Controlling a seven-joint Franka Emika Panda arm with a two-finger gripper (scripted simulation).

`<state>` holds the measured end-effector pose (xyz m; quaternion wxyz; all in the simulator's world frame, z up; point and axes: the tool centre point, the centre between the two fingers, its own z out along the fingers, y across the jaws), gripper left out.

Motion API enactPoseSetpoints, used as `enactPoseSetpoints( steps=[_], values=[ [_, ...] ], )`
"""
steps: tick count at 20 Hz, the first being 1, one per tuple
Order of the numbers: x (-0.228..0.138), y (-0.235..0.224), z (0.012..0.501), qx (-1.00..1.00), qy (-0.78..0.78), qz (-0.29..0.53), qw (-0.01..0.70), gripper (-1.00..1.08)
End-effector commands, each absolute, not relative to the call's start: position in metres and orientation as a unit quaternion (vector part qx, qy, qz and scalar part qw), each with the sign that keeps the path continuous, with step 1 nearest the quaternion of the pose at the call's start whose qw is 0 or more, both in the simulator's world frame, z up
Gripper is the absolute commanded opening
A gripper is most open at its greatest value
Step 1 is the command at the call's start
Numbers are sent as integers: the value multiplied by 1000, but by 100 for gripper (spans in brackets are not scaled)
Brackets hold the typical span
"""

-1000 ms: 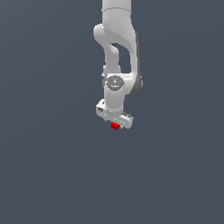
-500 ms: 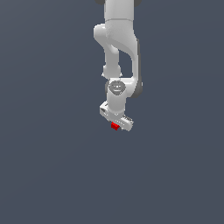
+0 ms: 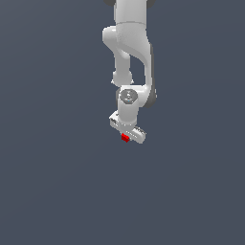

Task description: Pick up the red cube and move it to a goal position.

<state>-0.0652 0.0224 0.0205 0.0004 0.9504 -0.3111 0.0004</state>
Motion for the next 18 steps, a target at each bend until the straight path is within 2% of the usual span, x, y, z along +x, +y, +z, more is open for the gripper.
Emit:
enactPoseSetpoints(
  steps=[1, 10, 18],
  values=[
    [-65, 22, 20, 950, -311, 0, 1, -100],
    [-60, 24, 29, 950, -311, 0, 0, -100],
    [-39, 30, 66, 950, -311, 0, 1, -100]
  ],
)
